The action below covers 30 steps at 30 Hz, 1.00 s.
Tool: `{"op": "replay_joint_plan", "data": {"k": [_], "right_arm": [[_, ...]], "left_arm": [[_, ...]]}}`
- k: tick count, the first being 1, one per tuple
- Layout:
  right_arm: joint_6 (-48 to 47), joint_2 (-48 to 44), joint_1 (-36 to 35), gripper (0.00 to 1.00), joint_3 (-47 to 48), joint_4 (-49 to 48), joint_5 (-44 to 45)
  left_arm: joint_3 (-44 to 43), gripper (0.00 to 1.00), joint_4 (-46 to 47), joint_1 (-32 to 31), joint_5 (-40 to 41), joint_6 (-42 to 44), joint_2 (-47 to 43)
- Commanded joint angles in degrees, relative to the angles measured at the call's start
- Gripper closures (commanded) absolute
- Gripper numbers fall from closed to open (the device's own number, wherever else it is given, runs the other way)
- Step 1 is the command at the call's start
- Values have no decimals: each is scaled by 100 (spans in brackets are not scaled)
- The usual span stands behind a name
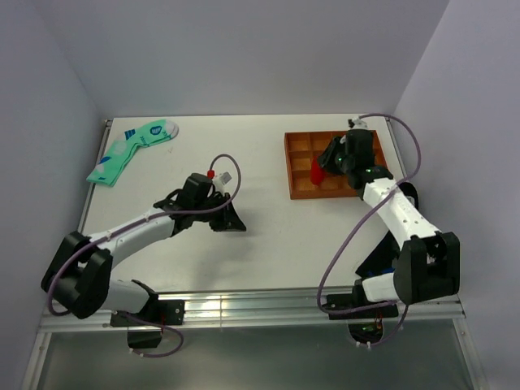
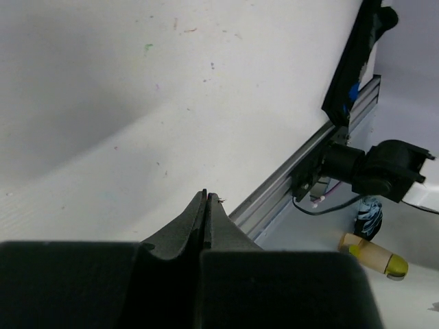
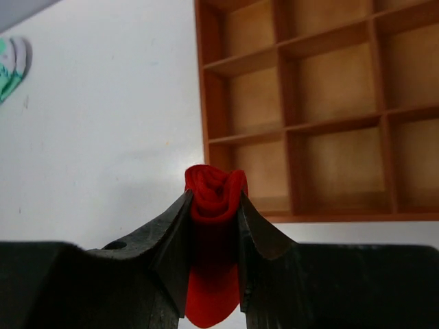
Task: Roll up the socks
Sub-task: Pick up the sock at the center of the board, then place the sock in the storage box.
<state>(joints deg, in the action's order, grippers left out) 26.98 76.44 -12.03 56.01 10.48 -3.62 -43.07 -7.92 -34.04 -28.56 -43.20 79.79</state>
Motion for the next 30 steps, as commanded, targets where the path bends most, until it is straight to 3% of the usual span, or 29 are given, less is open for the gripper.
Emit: {"op": "replay_joint_plan", "data": {"k": [1,7,18,30], "right_arm": [[-246,212,778,100,541,138,-639],[-176,599,1791,100,929,130,-1044],[105,960,3188,100,842,-72,-904],[404,1645,3339,100,1123,-345,-148]], "left_arm": [[-70,95,-244,12,-71,312,-612],[-70,94,-702,-15,-194,541,-1228],[387,94,-245,-234,-774,313,-1931],[536,94,54,-252,-985,181,-2161]]}}
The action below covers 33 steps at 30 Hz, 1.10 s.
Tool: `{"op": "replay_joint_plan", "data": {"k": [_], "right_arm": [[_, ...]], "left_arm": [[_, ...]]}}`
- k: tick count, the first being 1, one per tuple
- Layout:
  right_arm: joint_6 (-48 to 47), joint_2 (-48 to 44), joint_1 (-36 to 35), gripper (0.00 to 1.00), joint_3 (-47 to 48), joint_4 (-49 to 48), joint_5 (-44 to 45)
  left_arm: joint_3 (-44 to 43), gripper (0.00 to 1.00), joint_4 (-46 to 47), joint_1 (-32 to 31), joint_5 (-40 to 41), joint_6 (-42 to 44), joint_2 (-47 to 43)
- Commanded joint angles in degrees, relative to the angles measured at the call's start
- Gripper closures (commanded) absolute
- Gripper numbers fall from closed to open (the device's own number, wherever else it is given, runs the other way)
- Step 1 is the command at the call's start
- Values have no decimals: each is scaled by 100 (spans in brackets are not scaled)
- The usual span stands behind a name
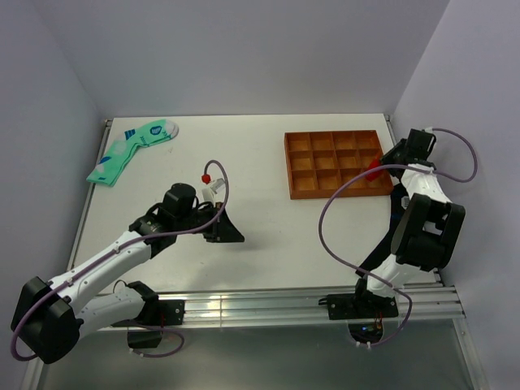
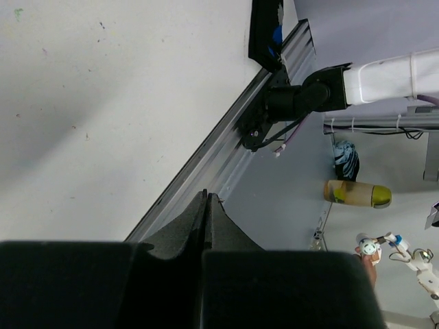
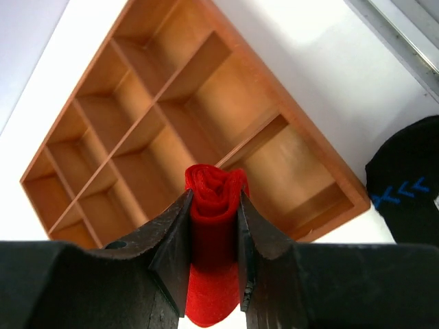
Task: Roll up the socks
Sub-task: Place the sock in the storage box.
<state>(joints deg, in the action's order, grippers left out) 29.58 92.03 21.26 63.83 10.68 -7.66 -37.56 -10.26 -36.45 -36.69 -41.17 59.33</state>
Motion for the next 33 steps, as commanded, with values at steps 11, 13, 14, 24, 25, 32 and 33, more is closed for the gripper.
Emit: {"op": "replay_joint_plan", "data": {"k": [11,13,14,24,25,32,33], "right_arm": [[355,773,19,100,727,-382,256],[320,834,19,100,727,-365,291],[311,860,19,100,744,-347,257],[-22,1334,19,100,1201,451,537],[-23,1370,19,100,1245,505,538],[-234,1643,10,100,1535,1006,748],[-260,1669,10,100,1544,1076,749]], "left_arm": [[144,94,472,-20,-260,-76,-44],[135,94,446,-12,-260,-76,-53],[144,94,455,-20,-269,-76,-53],[170,94,481,-20,-313,-93,-97],[170,94,481,-20,-304,-93,-97],[170,94,481,-12,-321,-93,-88],[161,94,499,-20,-330,-93,-80]]}}
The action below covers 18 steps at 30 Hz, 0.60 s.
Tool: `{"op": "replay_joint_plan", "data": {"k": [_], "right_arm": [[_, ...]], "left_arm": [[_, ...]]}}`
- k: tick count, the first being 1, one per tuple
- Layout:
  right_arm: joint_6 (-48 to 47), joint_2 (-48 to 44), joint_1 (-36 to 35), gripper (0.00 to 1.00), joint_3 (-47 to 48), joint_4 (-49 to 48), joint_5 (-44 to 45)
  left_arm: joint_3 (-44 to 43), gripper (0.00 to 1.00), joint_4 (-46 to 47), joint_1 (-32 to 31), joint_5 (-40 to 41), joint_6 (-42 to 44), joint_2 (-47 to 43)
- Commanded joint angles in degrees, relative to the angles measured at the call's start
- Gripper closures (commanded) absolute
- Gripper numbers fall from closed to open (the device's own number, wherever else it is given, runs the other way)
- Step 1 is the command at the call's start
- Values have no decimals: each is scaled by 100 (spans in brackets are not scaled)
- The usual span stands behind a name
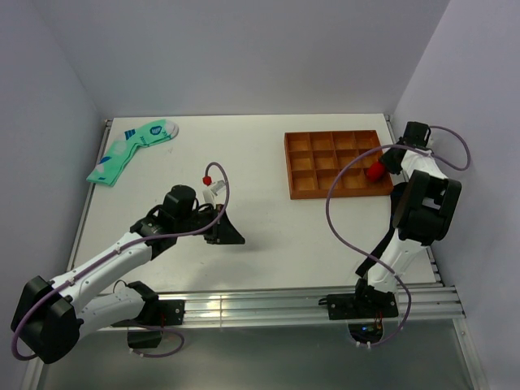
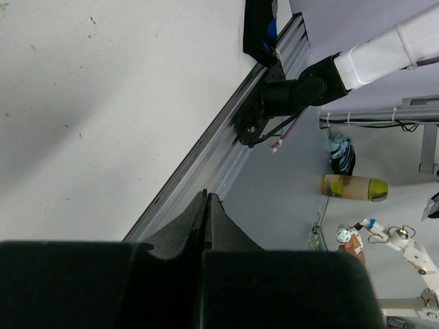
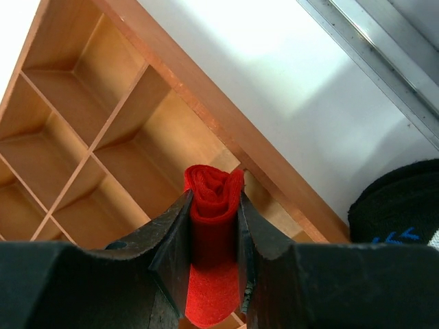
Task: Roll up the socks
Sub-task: Place the sock in the storage box.
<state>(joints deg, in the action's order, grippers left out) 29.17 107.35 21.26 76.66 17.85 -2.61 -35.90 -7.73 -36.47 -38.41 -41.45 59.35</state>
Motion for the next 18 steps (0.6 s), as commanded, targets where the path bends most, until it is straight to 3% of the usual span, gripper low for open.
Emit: {"op": "replay_joint_plan", "data": {"k": [1,18], "right_arm": [[-253,154,1,100,279,403,244],[-570,603,-174,100,701,1397,815]], "left_arm": [[-5,94,245,-10,-149,-73,-64],[-5,94,210,-9,-158,-73,-47]]}}
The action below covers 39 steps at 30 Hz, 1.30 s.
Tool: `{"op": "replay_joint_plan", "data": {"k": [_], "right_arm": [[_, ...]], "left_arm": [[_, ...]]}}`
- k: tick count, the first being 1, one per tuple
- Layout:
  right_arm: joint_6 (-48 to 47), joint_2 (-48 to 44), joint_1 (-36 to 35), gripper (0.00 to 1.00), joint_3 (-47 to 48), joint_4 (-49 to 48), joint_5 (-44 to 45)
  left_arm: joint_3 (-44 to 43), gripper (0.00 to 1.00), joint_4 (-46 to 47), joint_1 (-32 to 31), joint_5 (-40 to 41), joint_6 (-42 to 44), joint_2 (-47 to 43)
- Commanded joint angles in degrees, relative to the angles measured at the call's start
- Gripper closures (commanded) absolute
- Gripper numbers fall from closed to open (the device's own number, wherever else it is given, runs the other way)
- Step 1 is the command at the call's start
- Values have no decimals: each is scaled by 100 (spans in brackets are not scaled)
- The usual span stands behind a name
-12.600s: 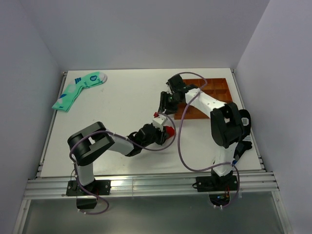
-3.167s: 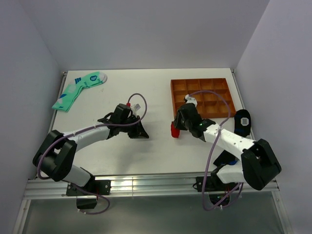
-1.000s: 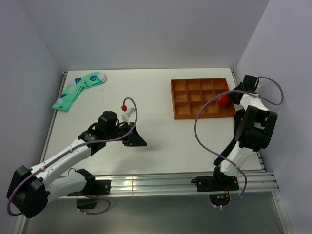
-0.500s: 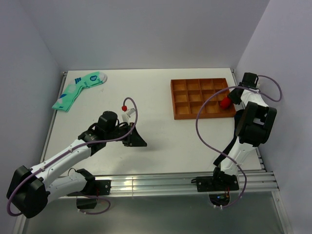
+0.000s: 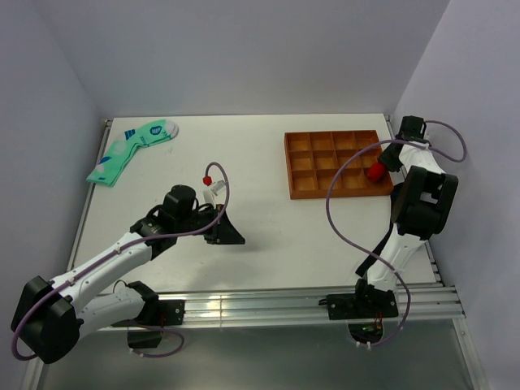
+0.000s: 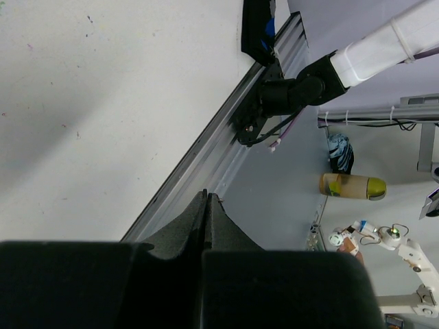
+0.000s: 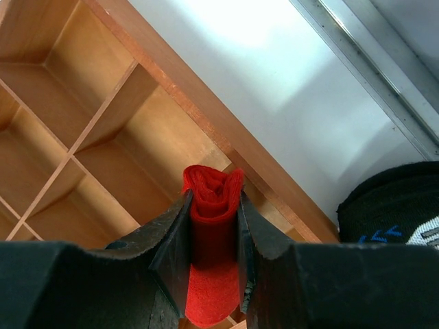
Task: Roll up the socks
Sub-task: Place the sock in the storage box.
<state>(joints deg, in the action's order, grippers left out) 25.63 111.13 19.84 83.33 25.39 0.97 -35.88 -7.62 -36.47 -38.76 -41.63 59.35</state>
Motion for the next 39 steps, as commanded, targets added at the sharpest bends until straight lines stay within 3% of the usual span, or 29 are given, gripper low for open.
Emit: {"op": "replay_joint_plan", "data": {"k": [1,39], "right_arm": [[-216,199,-50,100,17,686,491],[-436,-232,-384,100,-871,1029,246]], "left_arm": [[-7,95,199,-18,-131,-56,-47],[63,95,322,-18,-123,-153,-56]]}}
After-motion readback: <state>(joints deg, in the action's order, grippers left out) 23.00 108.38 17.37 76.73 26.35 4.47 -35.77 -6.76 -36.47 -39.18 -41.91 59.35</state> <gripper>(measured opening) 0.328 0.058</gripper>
